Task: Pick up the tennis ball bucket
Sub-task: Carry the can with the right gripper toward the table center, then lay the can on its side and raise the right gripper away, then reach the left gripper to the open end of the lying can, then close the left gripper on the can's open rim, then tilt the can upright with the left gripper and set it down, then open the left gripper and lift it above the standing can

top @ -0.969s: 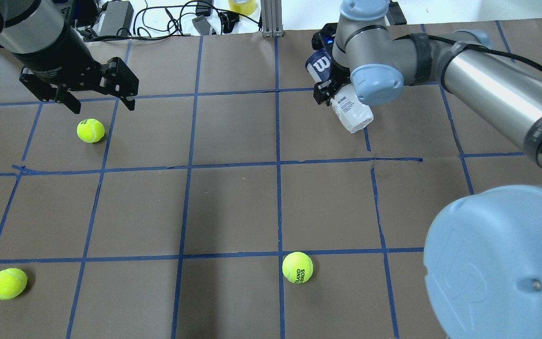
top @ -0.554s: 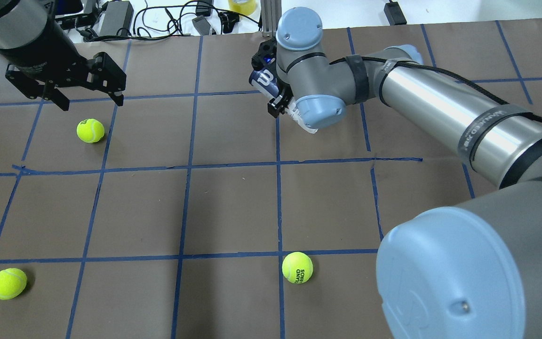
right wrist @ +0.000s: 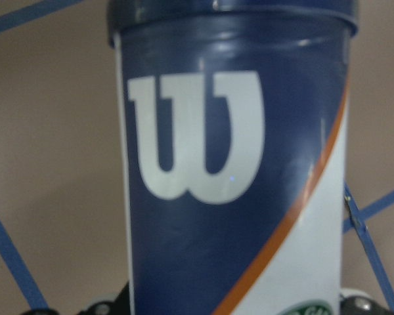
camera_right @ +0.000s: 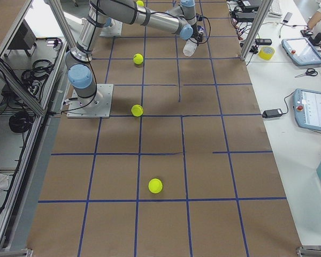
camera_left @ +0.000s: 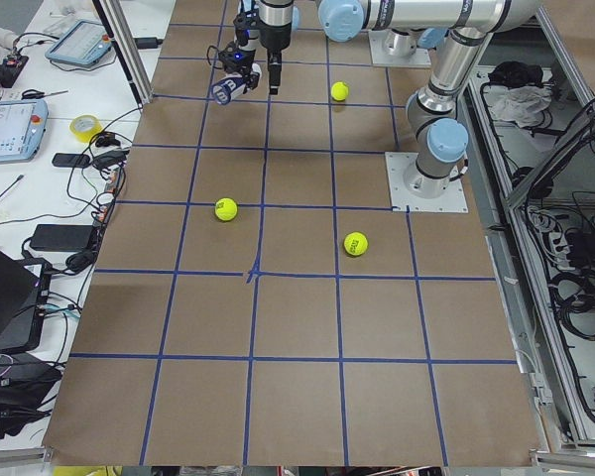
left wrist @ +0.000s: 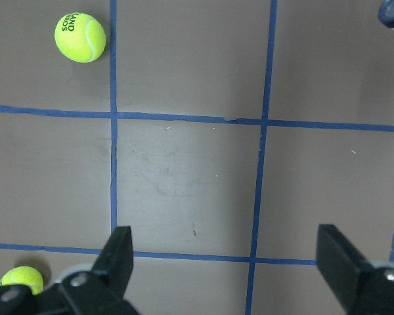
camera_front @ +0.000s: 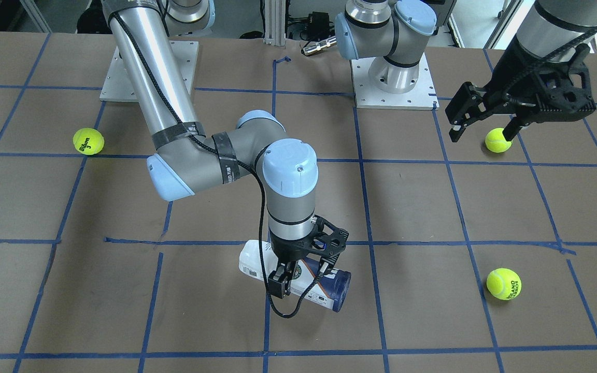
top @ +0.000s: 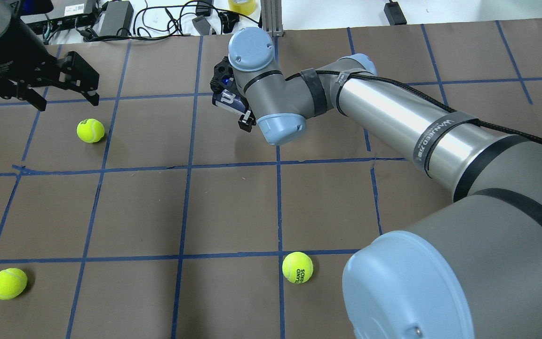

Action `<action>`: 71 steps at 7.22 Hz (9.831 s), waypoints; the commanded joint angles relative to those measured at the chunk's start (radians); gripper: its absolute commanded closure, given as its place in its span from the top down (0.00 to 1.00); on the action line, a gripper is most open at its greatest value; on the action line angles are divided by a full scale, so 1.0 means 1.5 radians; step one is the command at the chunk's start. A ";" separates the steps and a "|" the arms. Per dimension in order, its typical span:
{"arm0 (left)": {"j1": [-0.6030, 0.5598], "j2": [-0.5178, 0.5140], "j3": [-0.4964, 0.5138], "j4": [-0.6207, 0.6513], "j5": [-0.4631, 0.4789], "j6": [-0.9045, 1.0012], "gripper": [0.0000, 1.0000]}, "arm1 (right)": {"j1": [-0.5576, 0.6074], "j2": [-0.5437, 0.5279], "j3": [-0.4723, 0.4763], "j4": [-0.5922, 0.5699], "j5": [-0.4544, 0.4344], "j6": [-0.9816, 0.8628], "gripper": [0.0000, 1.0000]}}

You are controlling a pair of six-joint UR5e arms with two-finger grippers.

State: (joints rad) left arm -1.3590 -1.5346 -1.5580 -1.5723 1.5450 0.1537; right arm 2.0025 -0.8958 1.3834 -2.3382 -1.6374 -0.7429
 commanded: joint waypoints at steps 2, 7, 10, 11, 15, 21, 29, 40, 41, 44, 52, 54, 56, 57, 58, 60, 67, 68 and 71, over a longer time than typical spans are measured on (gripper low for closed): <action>0.007 0.001 -0.002 -0.008 -0.007 0.005 1.00 | 0.039 0.058 -0.050 -0.023 -0.001 -0.197 0.75; 0.002 -0.002 -0.003 -0.006 -0.014 0.004 1.00 | 0.043 0.103 -0.044 -0.092 -0.003 -0.308 0.90; 0.002 -0.003 -0.010 -0.006 -0.020 0.007 1.00 | 0.042 0.088 -0.046 -0.083 -0.025 -0.328 1.00; 0.002 -0.002 -0.011 -0.007 -0.018 0.008 1.00 | 0.040 0.055 -0.048 -0.054 -0.024 -0.328 1.00; 0.014 -0.021 -0.014 0.000 -0.021 0.023 1.00 | -0.092 -0.138 -0.039 0.181 -0.018 -0.334 1.00; 0.014 -0.158 -0.124 0.269 -0.319 0.025 1.00 | -0.224 -0.346 0.009 0.394 -0.013 -0.109 1.00; 0.013 -0.350 -0.138 0.385 -0.446 0.024 1.00 | -0.229 -0.431 0.029 0.551 0.058 0.507 1.00; 0.008 -0.375 -0.164 0.344 -0.525 -0.013 0.41 | -0.232 -0.446 0.032 0.540 0.047 0.602 1.00; 0.008 -0.375 -0.163 0.342 -0.523 -0.019 0.00 | -0.232 -0.447 0.031 0.541 0.045 0.602 1.00; 0.006 -0.357 -0.119 0.344 -0.517 -0.134 0.00 | -0.232 -0.447 0.031 0.542 0.044 0.601 1.00; -0.215 -0.305 0.087 0.300 -0.079 -0.195 0.00 | -0.232 -0.446 0.032 0.536 0.046 0.598 1.00; -0.230 -0.319 0.090 0.304 -0.028 -0.120 0.00 | -0.232 -0.446 0.032 0.536 0.049 0.599 1.00; -0.233 -0.336 0.100 0.300 -0.028 -0.119 0.00 | -0.229 -0.446 0.033 0.536 0.047 0.602 1.00; -0.234 -0.337 0.101 0.292 -0.029 -0.119 0.02 | -0.231 -0.447 0.033 0.537 0.046 0.598 1.00; -0.235 -0.335 0.100 0.291 -0.030 -0.132 0.66 | -0.231 -0.447 0.033 0.538 0.046 0.599 1.00; -0.237 -0.333 0.100 0.290 -0.036 -0.139 1.00 | -0.229 -0.446 0.033 0.537 0.047 0.602 1.00; -0.220 -0.205 0.172 0.079 0.054 -0.134 1.00 | -0.228 -0.446 0.033 0.537 0.049 0.602 1.00; -0.227 -0.187 0.150 0.074 0.032 -0.141 1.00 | -0.228 -0.446 0.033 0.536 0.050 0.602 1.00; -0.206 -0.121 0.087 0.066 0.013 -0.107 1.00 | -0.228 -0.445 0.033 0.536 0.051 0.602 1.00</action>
State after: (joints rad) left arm -1.6863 -1.7589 -1.3955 -1.4637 1.5621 -0.0436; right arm 1.6598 -1.5644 1.4327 -1.5339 -1.5622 0.1595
